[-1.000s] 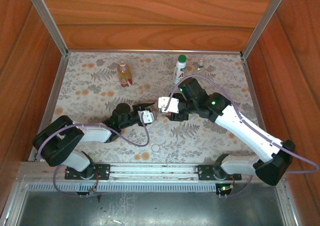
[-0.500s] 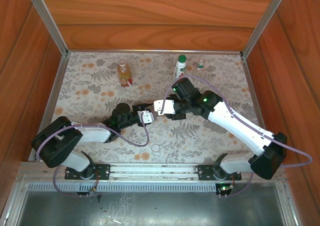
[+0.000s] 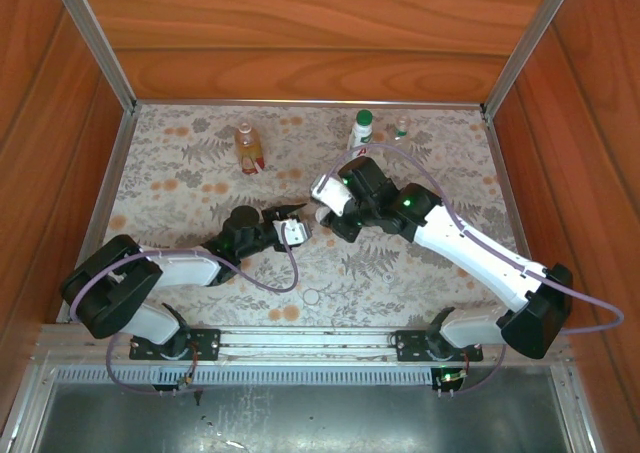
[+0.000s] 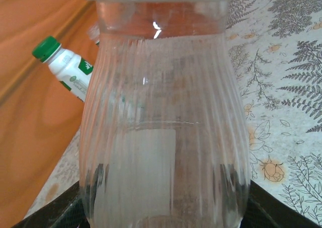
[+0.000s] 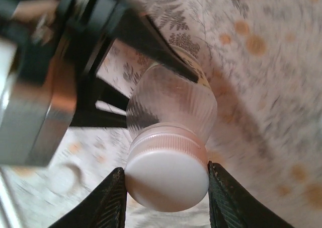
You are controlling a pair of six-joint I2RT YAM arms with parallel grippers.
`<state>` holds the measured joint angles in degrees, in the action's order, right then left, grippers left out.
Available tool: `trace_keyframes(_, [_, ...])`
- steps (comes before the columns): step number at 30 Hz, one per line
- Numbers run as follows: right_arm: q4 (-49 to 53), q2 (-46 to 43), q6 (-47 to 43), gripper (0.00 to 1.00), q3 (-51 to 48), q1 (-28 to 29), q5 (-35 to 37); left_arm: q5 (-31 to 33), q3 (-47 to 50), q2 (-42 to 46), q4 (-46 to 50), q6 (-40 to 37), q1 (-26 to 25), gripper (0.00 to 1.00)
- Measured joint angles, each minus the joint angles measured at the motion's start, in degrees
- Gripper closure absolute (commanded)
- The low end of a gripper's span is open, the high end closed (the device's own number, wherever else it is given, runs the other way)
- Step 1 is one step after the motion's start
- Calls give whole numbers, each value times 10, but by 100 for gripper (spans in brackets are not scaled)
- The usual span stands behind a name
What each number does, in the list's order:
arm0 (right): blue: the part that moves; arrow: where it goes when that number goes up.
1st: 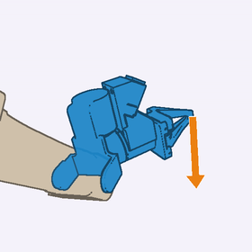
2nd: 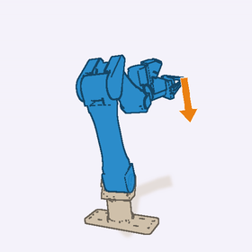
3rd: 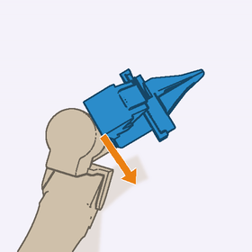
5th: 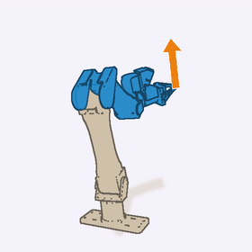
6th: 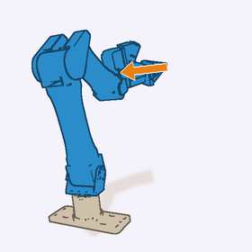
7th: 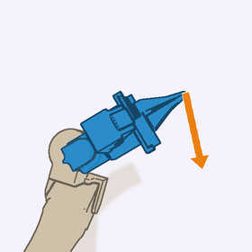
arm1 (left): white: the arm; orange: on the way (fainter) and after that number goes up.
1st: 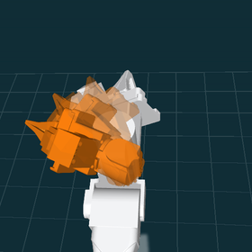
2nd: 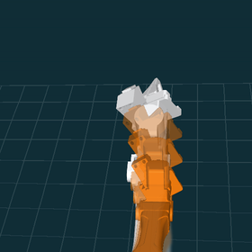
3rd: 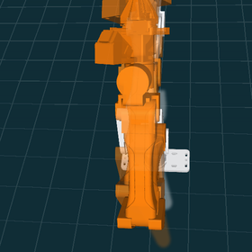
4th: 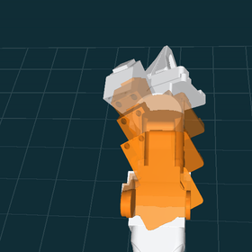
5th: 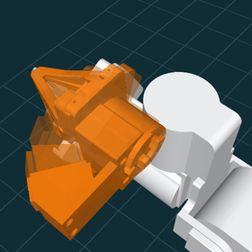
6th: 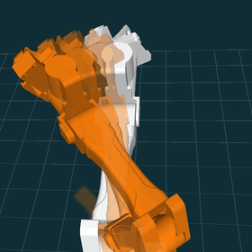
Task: Screw on the bottle caps
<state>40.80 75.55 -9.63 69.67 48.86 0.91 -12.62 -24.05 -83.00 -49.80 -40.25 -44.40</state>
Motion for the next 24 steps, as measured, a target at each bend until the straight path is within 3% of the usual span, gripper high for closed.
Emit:
trace_keyframes(2, [-2, 2, 147, 84, 0, 0, -11, -2, 0, 1, 6, 1, 0, 43])
trace_keyframes(5, [-6, 8, 293, 76, 0, -2, -26, -3, 1, 1, 17, 1, 0, 43])
trace_keyframes(8, [-3, 10, 368, 60, 0, -3, -34, -3, 1, 1, 21, 2, 0, 43])
trace_keyframes(11, [-5, 9, 370, 43, -1, -9, -45, -4, 1, 1, 19, 0, 0, 43])
trace_keyframes(15, [-15, -5, 259, 33, -11, -9, -55, -7, 1, 1, 16, -1, -3, 43])
trace_keyframes(24, [-9, -59, -178, 34, -37, -9, -49, -7, 7, 14, 14, -3, -3, 43])
